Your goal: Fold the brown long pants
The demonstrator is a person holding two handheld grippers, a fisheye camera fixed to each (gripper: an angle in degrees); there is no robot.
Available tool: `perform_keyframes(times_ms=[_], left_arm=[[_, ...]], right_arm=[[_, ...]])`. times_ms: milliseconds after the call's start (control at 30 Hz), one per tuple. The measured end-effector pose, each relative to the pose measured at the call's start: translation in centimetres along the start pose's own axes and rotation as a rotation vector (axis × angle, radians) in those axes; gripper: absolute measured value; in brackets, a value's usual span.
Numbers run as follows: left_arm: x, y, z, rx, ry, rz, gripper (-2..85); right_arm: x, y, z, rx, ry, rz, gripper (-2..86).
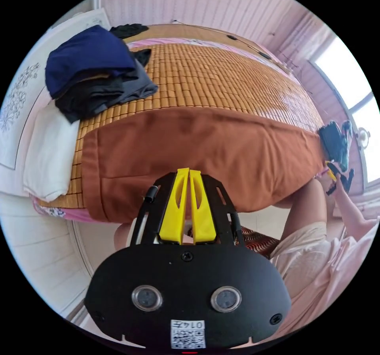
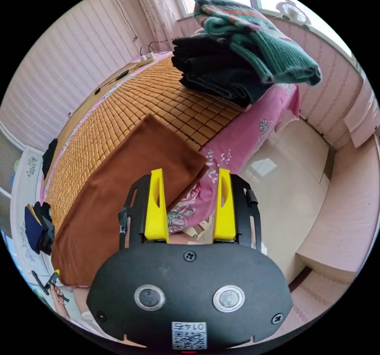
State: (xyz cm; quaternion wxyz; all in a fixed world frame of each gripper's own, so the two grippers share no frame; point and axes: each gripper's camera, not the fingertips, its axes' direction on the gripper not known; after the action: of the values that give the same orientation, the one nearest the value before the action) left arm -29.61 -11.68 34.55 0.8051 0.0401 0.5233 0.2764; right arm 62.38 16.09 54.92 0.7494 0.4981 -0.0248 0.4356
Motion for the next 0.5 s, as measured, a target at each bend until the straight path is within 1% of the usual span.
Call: perform_keyframes(times_ms=[67,100,133,167,233,300,367,433,500], left_arm=[[-3.0,-0.2,-0.9,0.011,-0.039,-0.076,-1.0],[-3.8,-0.2,-1.1,0.009,-0.046,-0.097,-1.0],[-5.4,-0.2,-1.4,0.003,-0.046,-0.134,-1.0],[-6.9,-0.1,-1.7,0.000,-0.048,-0.159,-1.0],[-9.0,0.0,-2.4,-0.010,-0.080,-0.179,-1.0],[-10.9,0.1,-3.0,-0.026,-0.109,-0.198,-1.0],[-12.8,0.0,-3.2,-0.043,-0.117,-0.215,-1.0],[-13.4,-0.6,-3.0,-0.058,-0.111,-0.203,-1.0],[-13.5,-1.4,-2.3,-0.084,-0.104,-0.188,-1.0]], right_arm=[[1.8,-0.9,1.9,-0.139,-0.094,0.037,12.7],[2.2,-1.0,2.2,-0.184,-0.091,0.052,11.9],[2.9,-1.1,1.7,-0.178,-0.093,0.063,8.1],[3.5,-1.1,0.6,-0.148,-0.096,0.068,2.1],[4.3,-1.2,-0.9,-0.121,-0.128,0.043,1.0],[5.0,-1.3,-3.2,-0.044,-0.234,0.034,0.4],[6.6,-1.8,-6.3,0.073,-0.549,0.089,0.3],[6.9,-2.4,-8.3,0.141,-0.668,0.091,0.4],[6.6,-3.1,-10.8,0.224,-0.735,0.047,0.5]])
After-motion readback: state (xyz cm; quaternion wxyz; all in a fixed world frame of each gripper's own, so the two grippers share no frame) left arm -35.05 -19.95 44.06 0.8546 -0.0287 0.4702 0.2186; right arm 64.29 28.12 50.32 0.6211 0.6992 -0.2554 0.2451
